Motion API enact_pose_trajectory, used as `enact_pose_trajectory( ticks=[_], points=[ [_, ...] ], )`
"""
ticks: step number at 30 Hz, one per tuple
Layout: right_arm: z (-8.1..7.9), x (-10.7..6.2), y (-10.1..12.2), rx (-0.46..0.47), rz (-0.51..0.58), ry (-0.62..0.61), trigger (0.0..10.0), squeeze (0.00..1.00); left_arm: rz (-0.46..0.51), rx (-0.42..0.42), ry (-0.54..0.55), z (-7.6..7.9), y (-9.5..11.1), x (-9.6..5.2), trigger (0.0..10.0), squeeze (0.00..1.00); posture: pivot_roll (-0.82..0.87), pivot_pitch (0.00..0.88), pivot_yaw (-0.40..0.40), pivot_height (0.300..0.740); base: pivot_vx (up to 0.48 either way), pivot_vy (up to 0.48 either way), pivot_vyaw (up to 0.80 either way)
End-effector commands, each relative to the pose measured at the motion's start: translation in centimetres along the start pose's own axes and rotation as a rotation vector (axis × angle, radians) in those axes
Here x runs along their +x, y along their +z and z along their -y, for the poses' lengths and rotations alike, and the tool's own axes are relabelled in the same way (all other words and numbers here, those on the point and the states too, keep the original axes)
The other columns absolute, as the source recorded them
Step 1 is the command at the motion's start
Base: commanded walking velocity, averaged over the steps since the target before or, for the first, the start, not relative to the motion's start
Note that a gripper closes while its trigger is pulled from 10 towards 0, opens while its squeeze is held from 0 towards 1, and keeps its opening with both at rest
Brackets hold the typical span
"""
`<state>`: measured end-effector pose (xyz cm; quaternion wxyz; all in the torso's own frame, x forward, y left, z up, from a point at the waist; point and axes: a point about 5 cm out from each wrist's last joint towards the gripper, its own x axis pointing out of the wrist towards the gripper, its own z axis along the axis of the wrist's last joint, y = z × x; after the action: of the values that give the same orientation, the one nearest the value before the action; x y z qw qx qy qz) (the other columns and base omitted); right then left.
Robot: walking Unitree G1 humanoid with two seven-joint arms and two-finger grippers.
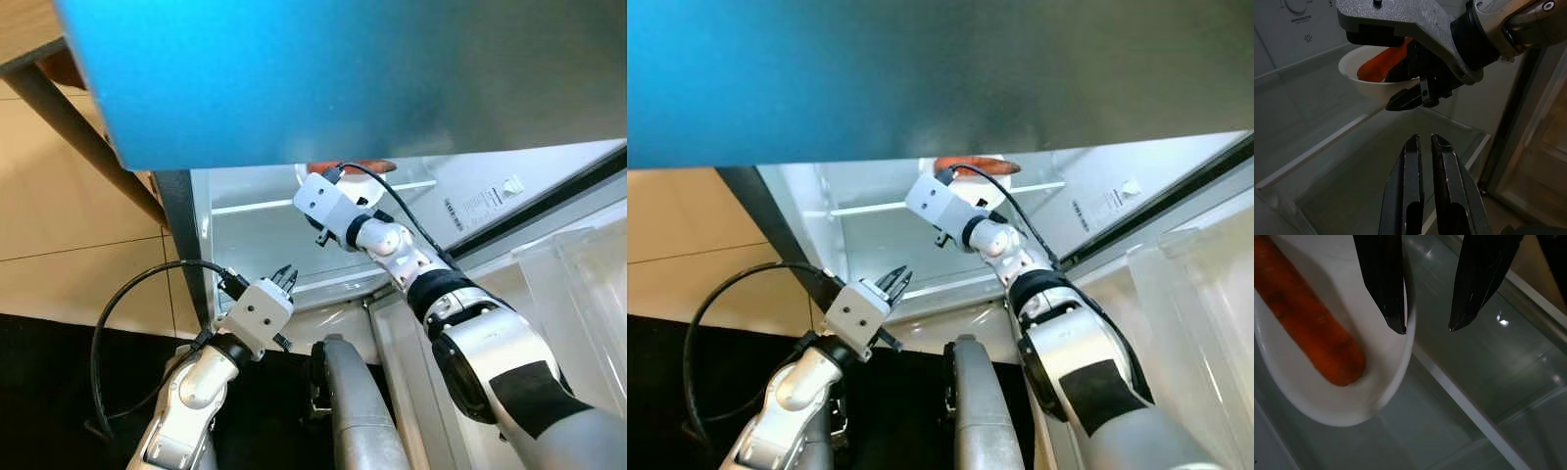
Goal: Restocking fridge
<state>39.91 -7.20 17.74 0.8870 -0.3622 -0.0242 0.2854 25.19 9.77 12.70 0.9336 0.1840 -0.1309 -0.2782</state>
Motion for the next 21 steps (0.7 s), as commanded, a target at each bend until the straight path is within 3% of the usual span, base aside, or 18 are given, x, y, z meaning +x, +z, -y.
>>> enact_pose_trajectory(
  ticks=[1, 10, 12, 16, 17, 21],
  points=[
    [-0.3, -0.3, -0.7, 0.018, 0.003, -0.014, 10.0, 0.00, -0.010, -0.018, -0.037, 1.0, -0.5, -0.2, 10.0, 0.00, 0.00, 0.347, -0.167, 0.632, 0.000, 0.000, 0.00],
    [0.6, -0.3, -0.2, -0.021, 0.027, -0.067, 10.0, 0.00, -0.006, -0.007, -0.033, 0.6, -0.6, 0.0, 10.0, 0.00, 0.00, 0.333, -0.164, 0.632, 0.000, 0.000, 0.00],
    [0.8, -0.3, 0.0, -0.123, 0.015, -0.090, 10.0, 0.00, -0.008, 0.001, -0.036, 0.6, -0.8, 0.0, 10.0, 0.00, 0.00, 0.337, -0.161, 0.632, 0.000, 0.000, 0.00],
    [1.0, -0.2, 0.0, -0.219, 0.000, -0.116, 10.0, 0.00, -0.008, 0.005, -0.039, 0.6, -0.8, 0.0, 10.0, 0.00, 0.00, 0.337, -0.160, 0.632, 0.000, 0.000, 0.00],
    [1.2, -0.2, 0.2, -0.304, -0.009, -0.143, 10.0, 0.00, -0.007, 0.011, -0.042, 0.5, -0.8, 0.0, 10.0, 0.00, 0.00, 0.340, -0.163, 0.632, 0.000, 0.000, 0.00],
    [1.3, -0.1, 0.3, -0.341, -0.007, -0.149, 10.0, 0.00, -0.006, 0.013, -0.042, 0.5, -0.8, 0.1, 10.0, 0.00, 0.01, 0.341, -0.166, 0.632, 0.000, 0.000, 0.00]
  ],
)
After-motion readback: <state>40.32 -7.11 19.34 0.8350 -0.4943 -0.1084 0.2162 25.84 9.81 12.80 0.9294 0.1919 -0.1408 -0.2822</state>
